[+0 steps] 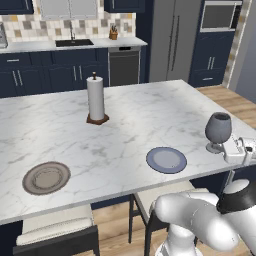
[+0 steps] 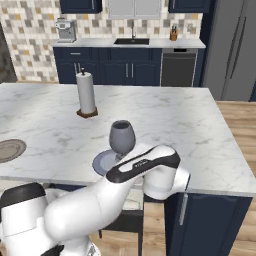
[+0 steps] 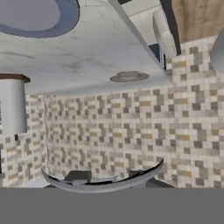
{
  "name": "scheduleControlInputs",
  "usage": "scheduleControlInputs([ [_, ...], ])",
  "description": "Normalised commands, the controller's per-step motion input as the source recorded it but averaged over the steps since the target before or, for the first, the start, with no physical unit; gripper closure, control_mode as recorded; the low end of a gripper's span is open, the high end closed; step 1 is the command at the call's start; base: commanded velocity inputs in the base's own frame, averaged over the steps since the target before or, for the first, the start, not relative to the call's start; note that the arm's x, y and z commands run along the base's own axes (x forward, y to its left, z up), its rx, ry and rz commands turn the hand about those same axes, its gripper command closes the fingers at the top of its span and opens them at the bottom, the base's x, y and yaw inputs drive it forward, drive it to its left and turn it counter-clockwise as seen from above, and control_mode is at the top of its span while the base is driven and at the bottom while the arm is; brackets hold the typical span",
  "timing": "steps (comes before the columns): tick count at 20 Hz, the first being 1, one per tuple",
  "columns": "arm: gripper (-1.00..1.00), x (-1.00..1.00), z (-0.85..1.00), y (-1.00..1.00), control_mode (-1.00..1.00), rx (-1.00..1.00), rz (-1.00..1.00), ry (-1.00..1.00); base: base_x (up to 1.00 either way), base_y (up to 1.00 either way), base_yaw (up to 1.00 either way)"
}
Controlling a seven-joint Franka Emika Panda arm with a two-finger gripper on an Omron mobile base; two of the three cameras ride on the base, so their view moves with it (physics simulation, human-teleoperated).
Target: Retrieve the wine glasses from the counter and place one next to each plate.
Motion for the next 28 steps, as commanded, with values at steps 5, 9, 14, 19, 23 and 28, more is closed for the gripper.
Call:
scheduleControlInputs([
  [5, 1.00, 0.25, -0.28, -0.23, -1.00, -0.01, 0.00, 0.00, 0.00, 0.00, 0.00],
  [9, 1.00, 0.25, -0.30, -0.23, -1.00, -0.01, 0.00, 0.00, 0.00, 0.00, 0.00],
  [14, 1.00, 0.26, -0.30, -0.06, -1.00, -0.01, 0.00, 0.00, 0.00, 0.00, 0.00],
  [19, 1.00, 0.24, -0.20, 0.00, -1.00, -0.03, 0.00, 0.00, 0.00, 0.00, 0.00],
  [23, 1.00, 0.33, -0.18, 0.00, -1.00, -0.02, 0.00, 0.02, 0.00, 0.00, 0.00],
  [28, 1.00, 0.28, -0.17, 0.00, -1.00, -0.04, 0.00, 0.00, 0.00, 0.00, 0.00],
])
